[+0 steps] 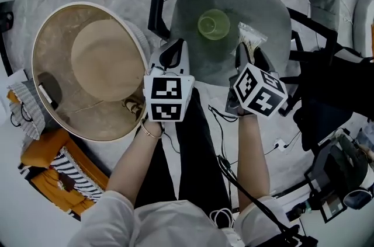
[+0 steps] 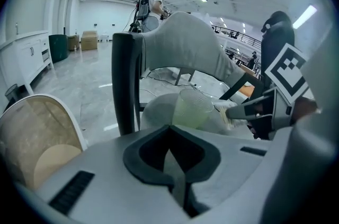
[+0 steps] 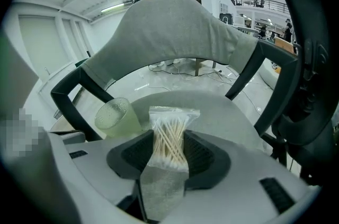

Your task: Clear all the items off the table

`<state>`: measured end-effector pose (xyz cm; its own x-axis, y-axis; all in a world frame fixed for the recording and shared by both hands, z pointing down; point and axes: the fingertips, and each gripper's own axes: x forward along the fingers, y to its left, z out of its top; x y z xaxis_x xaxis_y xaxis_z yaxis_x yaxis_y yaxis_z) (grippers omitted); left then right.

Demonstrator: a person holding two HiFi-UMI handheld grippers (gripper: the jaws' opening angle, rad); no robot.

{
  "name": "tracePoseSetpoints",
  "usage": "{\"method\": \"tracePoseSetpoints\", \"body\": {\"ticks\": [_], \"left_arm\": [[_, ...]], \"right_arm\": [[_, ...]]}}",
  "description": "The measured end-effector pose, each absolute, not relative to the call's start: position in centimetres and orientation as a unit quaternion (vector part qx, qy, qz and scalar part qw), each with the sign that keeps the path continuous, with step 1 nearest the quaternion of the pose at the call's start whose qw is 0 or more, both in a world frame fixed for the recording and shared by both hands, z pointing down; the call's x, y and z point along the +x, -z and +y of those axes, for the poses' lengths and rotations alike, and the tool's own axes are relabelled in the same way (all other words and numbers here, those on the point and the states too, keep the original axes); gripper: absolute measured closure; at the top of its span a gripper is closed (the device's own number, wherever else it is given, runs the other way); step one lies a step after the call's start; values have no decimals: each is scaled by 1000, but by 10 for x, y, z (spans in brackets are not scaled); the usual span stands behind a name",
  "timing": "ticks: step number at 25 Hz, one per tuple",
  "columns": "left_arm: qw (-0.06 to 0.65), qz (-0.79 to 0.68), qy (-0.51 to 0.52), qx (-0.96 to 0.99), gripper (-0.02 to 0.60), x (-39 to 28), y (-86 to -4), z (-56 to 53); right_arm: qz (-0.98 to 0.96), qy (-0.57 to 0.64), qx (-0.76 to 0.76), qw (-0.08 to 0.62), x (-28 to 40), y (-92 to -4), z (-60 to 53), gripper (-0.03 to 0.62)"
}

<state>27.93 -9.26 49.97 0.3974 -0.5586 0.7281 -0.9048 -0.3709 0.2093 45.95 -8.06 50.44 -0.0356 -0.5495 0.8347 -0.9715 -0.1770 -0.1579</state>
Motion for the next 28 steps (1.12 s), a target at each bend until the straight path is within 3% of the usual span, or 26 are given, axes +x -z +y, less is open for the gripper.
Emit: {"method": "tracePoseSetpoints", "body": {"ticks": [6,10,22,28], "left_arm": [[306,-476,-282,775,574,284,-507,-100],[306,-478,-284,773,574,283,-508,-100],[313,-486,-277,768,574,265,-501,-85],[321,-497,-272,759,574,239,-495,-71]], "right_arm": [[-598,-414,637,253,464,-514,-91,398],[-602,-408,641,246,465,-517,-94,319],[-608,-399,636,259,449,-504,-87,322],[-615,-393,628,269,421,-491,-63,355]]}}
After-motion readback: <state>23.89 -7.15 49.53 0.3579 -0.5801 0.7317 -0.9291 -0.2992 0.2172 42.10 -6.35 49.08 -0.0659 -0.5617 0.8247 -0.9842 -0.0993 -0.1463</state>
